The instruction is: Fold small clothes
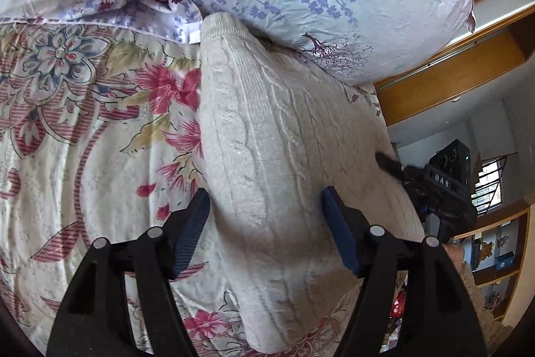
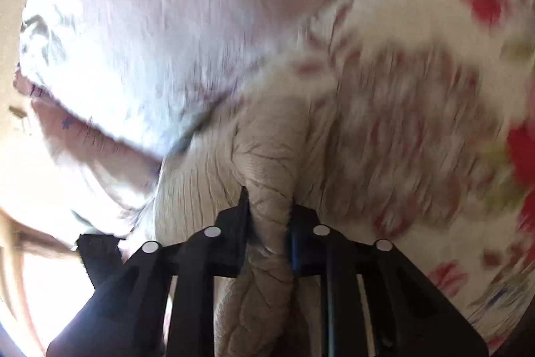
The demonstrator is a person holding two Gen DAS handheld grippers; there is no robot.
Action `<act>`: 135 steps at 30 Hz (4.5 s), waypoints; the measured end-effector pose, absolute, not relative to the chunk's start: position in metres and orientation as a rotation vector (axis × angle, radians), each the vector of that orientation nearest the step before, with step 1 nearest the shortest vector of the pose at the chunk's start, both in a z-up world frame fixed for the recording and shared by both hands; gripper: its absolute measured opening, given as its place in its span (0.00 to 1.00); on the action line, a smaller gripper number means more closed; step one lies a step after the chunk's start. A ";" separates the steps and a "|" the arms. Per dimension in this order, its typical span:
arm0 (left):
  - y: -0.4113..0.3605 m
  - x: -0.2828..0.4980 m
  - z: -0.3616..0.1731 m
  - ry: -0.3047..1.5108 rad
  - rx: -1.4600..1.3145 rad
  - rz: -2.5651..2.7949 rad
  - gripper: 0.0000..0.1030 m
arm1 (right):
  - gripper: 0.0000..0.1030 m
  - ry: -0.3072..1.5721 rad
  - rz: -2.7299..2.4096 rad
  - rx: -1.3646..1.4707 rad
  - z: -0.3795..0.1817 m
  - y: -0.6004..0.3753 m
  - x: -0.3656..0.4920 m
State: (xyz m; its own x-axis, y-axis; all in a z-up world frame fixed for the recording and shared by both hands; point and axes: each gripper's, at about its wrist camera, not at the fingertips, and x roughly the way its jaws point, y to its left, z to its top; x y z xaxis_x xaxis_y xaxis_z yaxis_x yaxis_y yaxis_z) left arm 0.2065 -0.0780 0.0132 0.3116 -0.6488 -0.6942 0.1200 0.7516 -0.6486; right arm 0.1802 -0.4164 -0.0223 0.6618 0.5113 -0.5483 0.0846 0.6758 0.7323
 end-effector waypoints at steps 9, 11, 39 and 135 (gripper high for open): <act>-0.096 0.216 0.007 1.130 -0.554 -0.520 0.60 | 0.75 0.966 0.355 0.918 -0.045 -0.415 0.177; -0.091 0.215 0.009 1.114 -0.584 -0.537 0.39 | 0.40 0.959 0.396 0.883 -0.046 -0.400 0.173; -0.021 0.032 0.027 0.957 -0.083 -0.169 0.96 | 0.86 0.704 0.018 0.297 0.001 -0.292 0.054; -0.054 0.007 0.006 0.940 0.052 -0.065 0.98 | 0.99 0.742 0.049 0.011 -0.066 -0.224 -0.010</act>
State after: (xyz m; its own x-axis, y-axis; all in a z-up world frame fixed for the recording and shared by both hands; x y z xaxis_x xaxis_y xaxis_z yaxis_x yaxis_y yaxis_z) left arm 0.0069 -0.0542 0.0056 0.5879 -0.0326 -0.8082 0.0782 0.9968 0.0167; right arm -0.0100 -0.2243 -0.0664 0.7359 0.0490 -0.6754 -0.0410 0.9988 0.0279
